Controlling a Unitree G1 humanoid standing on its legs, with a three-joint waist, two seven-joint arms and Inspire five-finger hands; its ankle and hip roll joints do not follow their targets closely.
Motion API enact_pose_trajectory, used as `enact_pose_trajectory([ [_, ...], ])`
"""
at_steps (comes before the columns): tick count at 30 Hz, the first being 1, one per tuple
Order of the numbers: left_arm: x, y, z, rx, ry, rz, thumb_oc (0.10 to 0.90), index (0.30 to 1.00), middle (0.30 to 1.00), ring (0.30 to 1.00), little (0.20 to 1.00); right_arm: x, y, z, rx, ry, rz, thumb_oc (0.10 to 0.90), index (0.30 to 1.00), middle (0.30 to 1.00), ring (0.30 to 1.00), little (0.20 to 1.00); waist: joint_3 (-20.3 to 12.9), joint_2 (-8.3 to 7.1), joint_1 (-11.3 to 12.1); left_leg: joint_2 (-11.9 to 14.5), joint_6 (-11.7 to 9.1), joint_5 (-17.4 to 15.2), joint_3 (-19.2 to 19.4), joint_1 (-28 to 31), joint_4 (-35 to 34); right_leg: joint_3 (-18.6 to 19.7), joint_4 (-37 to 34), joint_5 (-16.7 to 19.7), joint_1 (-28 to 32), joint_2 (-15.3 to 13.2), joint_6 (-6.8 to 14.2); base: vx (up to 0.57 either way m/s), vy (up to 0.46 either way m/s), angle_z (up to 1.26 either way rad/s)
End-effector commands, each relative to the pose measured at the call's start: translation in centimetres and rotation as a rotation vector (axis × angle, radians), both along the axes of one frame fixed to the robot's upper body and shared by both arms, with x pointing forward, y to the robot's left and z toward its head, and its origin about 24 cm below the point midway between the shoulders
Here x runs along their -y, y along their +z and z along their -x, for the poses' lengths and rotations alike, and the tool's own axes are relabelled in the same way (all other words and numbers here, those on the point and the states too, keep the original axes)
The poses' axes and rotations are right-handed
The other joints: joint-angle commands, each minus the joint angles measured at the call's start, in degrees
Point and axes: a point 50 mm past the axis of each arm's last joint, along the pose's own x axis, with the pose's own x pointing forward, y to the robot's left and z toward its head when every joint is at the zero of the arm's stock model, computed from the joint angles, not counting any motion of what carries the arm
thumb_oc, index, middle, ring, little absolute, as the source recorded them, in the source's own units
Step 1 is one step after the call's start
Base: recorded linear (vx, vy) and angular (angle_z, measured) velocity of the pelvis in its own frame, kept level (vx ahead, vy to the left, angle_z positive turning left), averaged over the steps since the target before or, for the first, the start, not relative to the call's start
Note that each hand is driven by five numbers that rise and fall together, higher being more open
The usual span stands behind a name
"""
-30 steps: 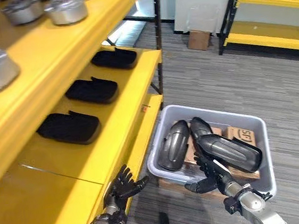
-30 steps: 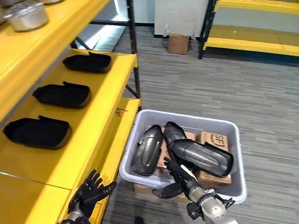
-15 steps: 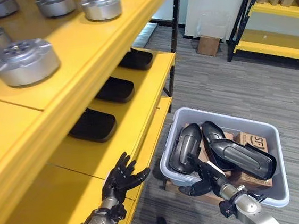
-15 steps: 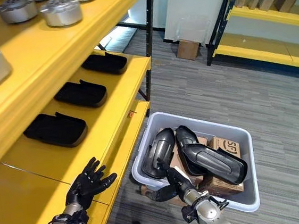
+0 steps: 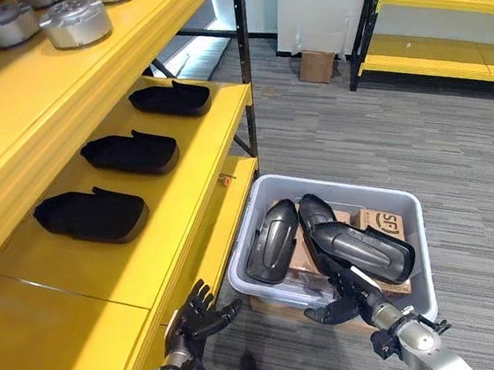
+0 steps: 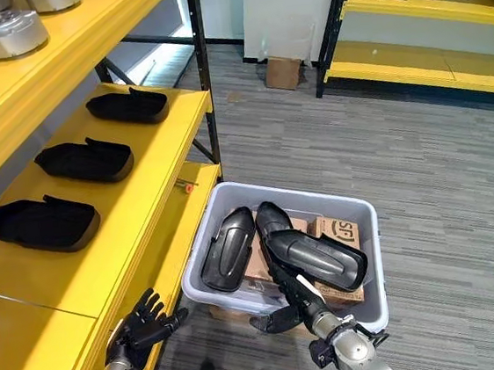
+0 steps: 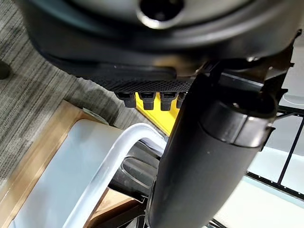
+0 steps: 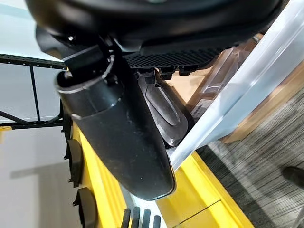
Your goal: Move parts from the plastic box to the shelf.
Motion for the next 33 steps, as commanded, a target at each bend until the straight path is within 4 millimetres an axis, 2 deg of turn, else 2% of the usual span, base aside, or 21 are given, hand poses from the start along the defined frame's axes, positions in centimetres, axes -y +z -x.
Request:
enact_pose_trajectory([
  [1,0.2,2.8,-2.6,0.191,-0.019,0.007,0.9,1.0,1.0,1.0,1.0,-0.4,4.7,-3.1,0.253,0.046,-0.059,0.9,1.0,1.0,1.0,1.0,-0.18,1.28,0.92,7.96,-4.38,-0.01,-3.47,2.81,0.7,-0.76,3.77,-3.75,0.71,-2.29,0.35,0.03,-0.072,0.0],
  [4,0.3,2.7,-2.5,0.187,-0.019,0.013,0.9,1.0,1.0,1.0,1.0,-0.2,5.4,-3.5,0.286,0.055,-0.028,0.9,1.0,1.0,1.0,1.0,0.23,1.86,0.9,8.61,-4.84,0.47,-3.09,3.29,0.0,-0.6,3.25,-3.88,0.74,-1.56,0.15,0.02,-0.055,-0.03],
  [7,0.3,2.7,-2.3,0.186,-0.031,0.009,0.9,1.0,1.0,1.0,1.0,0.2,8.1,-4.7,0.418,0.067,0.023,0.9,1.0,1.0,1.0,1.0,0.66,2.12,1.15,8.85,-4.91,0.7,-2.55,3.4,-1.02,-0.48,2.8,-3.7,0.44,-1.21,0.17,0.01,-0.034,-0.03],
  [8,0.3,2.7,-2.3,0.186,-0.031,0.009,0.9,1.0,1.0,1.0,1.0,0.2,8.1,-4.7,0.418,0.067,0.023,0.9,1.0,1.0,1.0,1.0,0.66,2.12,1.15,8.85,-4.91,0.7,-2.55,3.41,-1.02,-0.48,2.8,-3.7,0.44,-1.21,0.17,0.0,0.0,0.0],
  [9,0.3,2.8,-2.3,0.192,-0.039,0.005,0.9,1.0,1.0,1.0,1.0,0.3,10.2,-5.3,0.514,0.076,0.03,0.9,1.0,1.0,1.0,1.0,0.93,2.1,1.14,8.78,-4.87,0.67,-2.31,3.27,-1.16,-0.46,2.66,-3.53,0.32,-1.26,0.28,0.0,0.0,0.0],
  [12,0.2,2.9,-2.2,0.193,-0.056,-0.003,0.9,1.0,1.0,1.0,1.0,0.6,13.5,-5.7,0.656,0.084,0.04,0.9,1.0,1.0,1.0,1.0,1.29,1.8,1.08,8.5,-4.62,0.44,-2.08,2.81,-1.38,-0.33,2.68,-2.96,-0.48,-1.64,0.59,0.0,0.0,0.0],
  [14,0.1,2.7,-2.0,0.186,-0.062,-0.004,0.9,1.0,1.0,1.0,1.0,0.8,14.8,-5.8,0.716,0.091,0.057,0.9,1.0,1.0,1.0,1.0,1.75,1.62,1.07,8.43,-4.55,-0.05,-1.8,2.57,-1.16,0.04,2.83,-2.81,-0.91,-1.88,0.73,-0.03,0.013,-0.02],
  [16,0.0,3.0,-2.0,0.192,-0.079,-0.007,0.9,1.0,1.0,1.0,1.0,1.2,17.2,-6.1,0.819,0.108,0.135,0.9,1.0,1.0,1.0,1.0,2.39,1.36,1.13,8.25,-4.39,-0.43,-1.7,1.84,-0.8,0.33,2.84,-2.35,-1.64,-2.19,0.98,-0.05,0.015,-0.03],
  [21,-0.2,3.4,-1.9,0.206,-0.11,-0.01,0.9,1.0,1.0,1.0,1.0,3.0,21.4,-6.4,0.993,0.07,0.297,0.9,1.0,1.0,1.0,1.0,4.37,0.96,1.17,7.63,-4.14,-0.78,-1.91,-0.37,0.03,0.68,3.47,-1.49,-3.83,-3.16,1.35,-0.06,0.02,-0.02],
  [29,0.3,5.3,-3.0,0.289,-0.18,-0.011,0.9,1.0,1.0,1.0,1.0,5.0,26.6,-7.6,1.172,0.047,0.666,0.9,1.0,1.0,1.0,1.0,9.31,0.86,1.55,6.95,-3.62,-0.61,-3.48,-6.43,2.29,1.09,6.38,-0.74,-9.83,-4.56,1.56,-0.1,0.021,0.03],
  [32,0.5,6.1,-3.6,0.321,-0.2,-0.019,0.9,1.0,1.0,1.0,1.0,6.0,28.3,-8.1,1.207,0.019,0.847,0.9,1.0,1.0,1.0,1.0,11.62,0.97,1.94,6.56,-3.51,0.04,-3.7,-8.6,2.35,1.01,7.74,-0.45,-12.52,-5.44,1.73,-0.09,0.036,0.07],
  [33,0.5,6.1,-3.7,0.322,-0.199,-0.018,0.9,1.0,1.0,1.0,1.0,6.0,28.3,-8.1,1.208,0.019,0.848,0.9,1.0,1.0,1.0,1.0,11.6,1.0,1.9,6.54,-3.5,0.05,-3.71,-8.68,2.38,1.01,7.81,-0.47,-12.61,-5.46,1.73,-0.08,0.026,0.02],
])
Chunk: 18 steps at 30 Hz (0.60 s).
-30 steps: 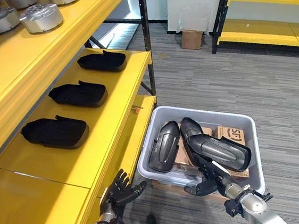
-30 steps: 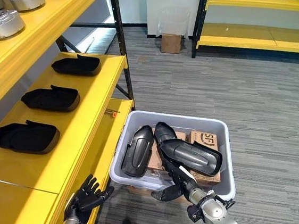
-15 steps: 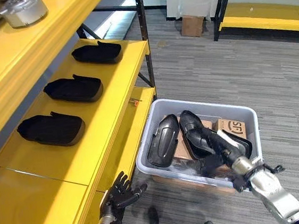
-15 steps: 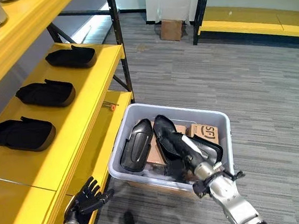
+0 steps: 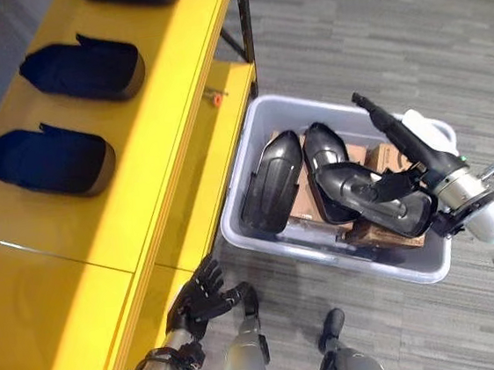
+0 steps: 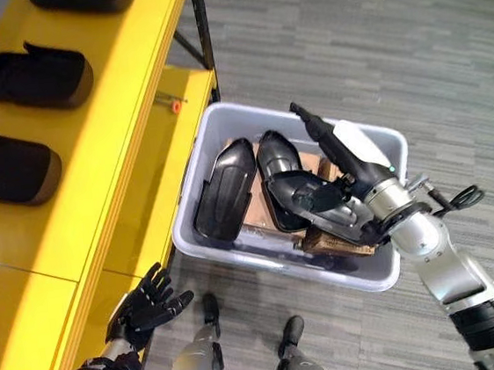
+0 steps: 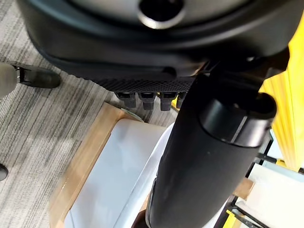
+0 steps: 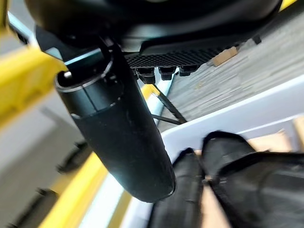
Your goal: Move parts from the plastic box to the shelf.
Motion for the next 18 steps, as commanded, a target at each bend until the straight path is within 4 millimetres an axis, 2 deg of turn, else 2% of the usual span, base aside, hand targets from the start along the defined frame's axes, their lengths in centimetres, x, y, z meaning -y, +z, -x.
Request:
enact_pose_trajectory([
  [1,0.0,2.5,-0.6,0.143,-0.046,-0.007,0.9,1.0,1.0,1.0,1.0,-0.9,5.2,0.5,0.281,0.038,0.087,0.9,1.0,1.0,1.0,1.0,-3.16,-1.11,0.05,4.86,-3.27,-3.91,-2.93,0.55,4.11,0.88,4.7,-1.38,-1.37,-6.79,3.05,-0.04,0.01,0.06],
  [5,0.4,3.2,-1.2,0.18,-0.06,-0.011,0.9,1.0,1.0,1.0,1.0,0.5,6.2,0.2,0.293,-0.043,0.225,0.9,1.0,1.0,1.0,1.0,-0.58,-1.02,0.45,4.71,-2.98,-3.74,-3.05,-1.66,5.03,1.06,6.13,-1.24,-3.6,-7.49,3.06,-0.05,0.017,0.05],
  [6,0.4,3.3,-1.3,0.183,-0.055,-0.011,0.9,1.0,1.0,1.0,1.0,0.7,6.3,0.2,0.298,-0.056,0.238,0.9,1.0,1.0,1.0,1.0,-0.56,-0.99,0.4,4.83,-3.37,-4.8,-3.44,-1.27,5.05,1.66,6.31,-2.14,-3.43,-7.28,3.54,-0.04,0.021,0.01],
  [7,0.4,3.4,-1.3,0.187,-0.054,-0.014,0.9,1.0,1.0,1.0,1.0,0.9,6.3,0.3,0.302,-0.07,0.276,0.9,1.0,1.0,1.0,1.0,0.04,-0.99,0.45,4.56,-2.81,-3.84,-3.08,-2.13,5.39,1.36,6.49,-1.21,-4.23,-7.65,3.04,0.05,0.001,0.03],
  [8,0.3,3.5,-1.4,0.194,-0.052,-0.015,0.9,1.0,1.0,1.0,1.0,1.2,6.2,0.4,0.295,-0.08,0.316,0.9,1.0,1.0,1.0,1.0,0.17,-1.03,0.33,4.69,-3.25,-4.92,-3.44,-1.84,5.43,1.98,6.69,-2.08,-4.07,-7.53,3.55,-0.09,0.037,0.01],
  [9,0.3,3.6,-1.5,0.2,-0.051,-0.019,0.9,1.0,1.0,1.0,1.0,1.7,6.2,0.5,0.282,-0.096,0.355,0.9,1.0,1.0,1.0,1.0,0.74,-1.06,0.31,4.48,-2.75,-3.93,-3.13,-2.73,5.74,1.48,6.87,-1.22,-4.86,-7.89,3.06,0.05,0.008,0.04],
  [10,0.2,3.7,-1.5,0.204,-0.053,-0.022,0.9,1.0,1.0,1.0,1.0,2.1,6.0,0.7,0.263,-0.115,0.402,0.9,1.0,1.0,1.0,1.0,0.81,-1.16,0.17,4.5,-3.15,-5.03,-3.48,-2.49,5.82,2.24,7.16,-2.05,-4.83,-7.75,3.57,0.0,0.0,0.0],
  [18,-0.2,3.9,-1.0,0.203,-0.061,-0.028,0.9,1.0,1.0,1.0,1.0,3.5,5.5,2.1,0.17,-0.133,0.596,0.9,1.0,1.0,1.0,1.0,2.27,-2.71,-1.11,4.71,-3.03,-5.83,-2.97,-3.38,7.57,3.41,7.61,-1.36,-6.21,-7.57,3.7,-0.01,0.006,-0.05],
])
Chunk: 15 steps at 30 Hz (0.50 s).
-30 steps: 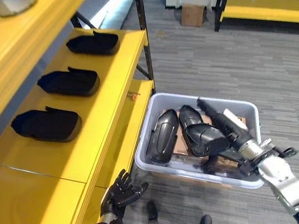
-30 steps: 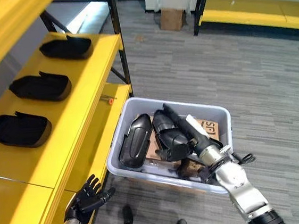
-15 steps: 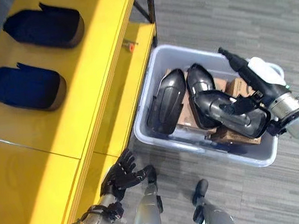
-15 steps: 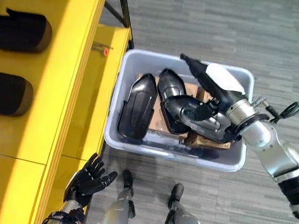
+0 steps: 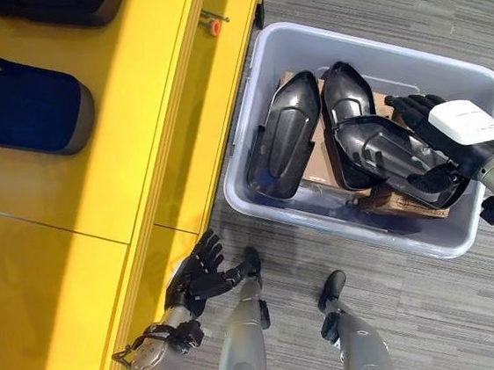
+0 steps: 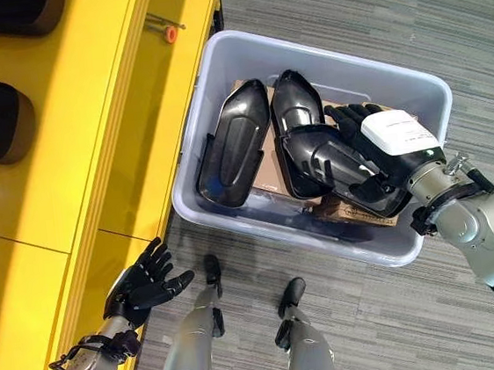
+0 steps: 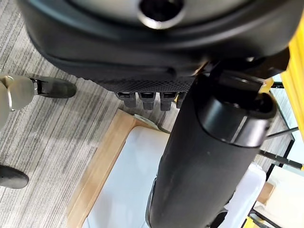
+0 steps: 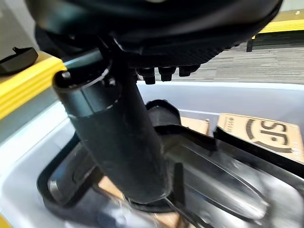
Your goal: Move parts from the plastic box to the shelf.
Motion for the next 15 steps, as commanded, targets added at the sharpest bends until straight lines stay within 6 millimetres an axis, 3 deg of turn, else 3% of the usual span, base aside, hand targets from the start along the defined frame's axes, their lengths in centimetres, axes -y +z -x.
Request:
enact_pose_trajectory([
  [1,-0.4,1.9,0.8,0.107,-0.031,-0.003,0.9,1.0,1.0,1.0,1.0,-0.7,4.9,0.5,0.171,0.055,0.128,0.9,1.0,1.0,1.0,1.0,-3.92,-2.37,-1.17,6.09,-4.83,-6.2,-3.39,0.55,6.26,2.17,1.07,0.27,0.34,-4.92,3.12,-0.01,0.005,-0.07],
  [15,-1.0,1.7,1.6,0.083,-0.034,-0.007,0.9,1.0,1.0,1.0,1.0,0.6,4.3,1.7,0.121,-0.001,0.229,0.9,1.0,1.0,1.0,1.0,-3.36,-4.47,-2.11,6.23,-4.88,-6.67,-2.76,0.49,6.91,3.46,0.56,1.15,-0.17,-4.66,3.41,0.0,0.006,-0.03],
])
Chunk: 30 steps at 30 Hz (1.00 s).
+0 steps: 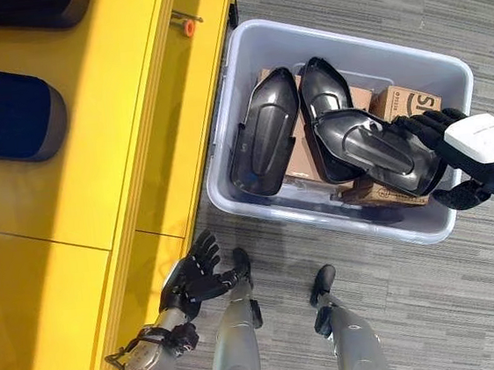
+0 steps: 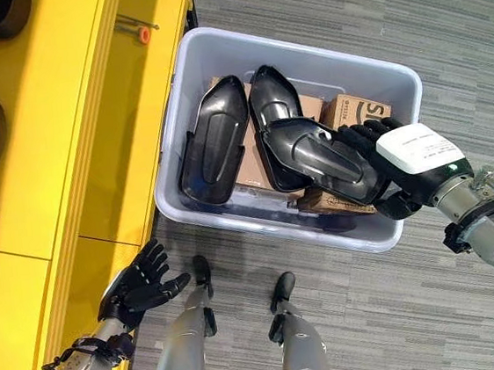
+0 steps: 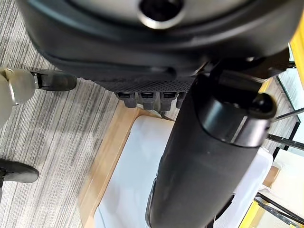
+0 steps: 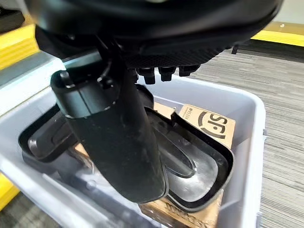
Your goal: Move parts from the plastic box to the shelf.
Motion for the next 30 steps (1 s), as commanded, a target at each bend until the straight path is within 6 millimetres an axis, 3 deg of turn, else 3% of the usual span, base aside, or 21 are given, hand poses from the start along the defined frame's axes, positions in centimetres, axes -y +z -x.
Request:
enact_pose_trajectory([
  [1,-0.2,1.7,1.2,0.09,-0.028,0.028,0.9,1.0,1.0,1.0,1.0,-0.9,4.4,-0.3,0.162,0.05,0.11,0.9,1.0,1.0,1.0,1.0,-4.02,-2.29,-0.05,5.73,-5.03,-6.56,-3.47,0.58,5.68,2.07,-0.81,1.1,0.53,-4.63,3.52,0.02,0.0,-0.04],
  [8,-0.2,1.8,1.1,0.094,-0.03,0.017,0.9,1.0,1.0,1.0,1.0,-0.3,4.5,-0.7,0.161,0.015,0.206,0.9,1.0,1.0,1.0,1.0,-3.64,-2.56,0.33,5.69,-5.04,-6.64,-3.57,0.14,5.88,2.27,-0.61,1.09,0.03,-4.57,3.5,0.0,0.0,0.0],
  [10,-0.2,2.2,0.8,0.108,-0.039,-0.001,0.9,1.0,1.0,1.0,1.0,-0.2,5.1,-1.5,0.166,-0.001,0.311,0.9,1.0,1.0,1.0,1.0,-3.18,-2.51,1.11,5.66,-4.99,-6.7,-3.67,-0.49,6.17,2.42,-0.26,1.09,-0.61,-4.51,3.51,0.01,-0.005,-0.03],
  [20,-0.1,2.7,0.2,0.134,-0.044,-0.021,0.9,1.0,1.0,1.0,1.0,-0.8,5.9,-2.8,0.169,0.006,0.493,0.9,1.0,1.0,1.0,1.0,-1.82,-1.97,2.23,5.44,-4.77,-7.48,-4.18,-2.87,8.3,2.76,2.14,0.29,-2.79,-4.82,3.2,0.0,0.0,0.0],
  [30,0.4,3.1,-0.3,0.153,-0.061,-0.038,0.9,1.0,1.0,1.0,1.0,-1.0,5.4,-4.6,0.119,0.002,0.725,0.9,1.0,1.0,1.0,1.0,-0.49,-1.62,2.65,5.09,-4.24,-9.19,-4.58,-6.41,12.34,3.98,6.1,-0.44,-6.77,-5.26,3.07,-0.01,0.004,-0.01],
])
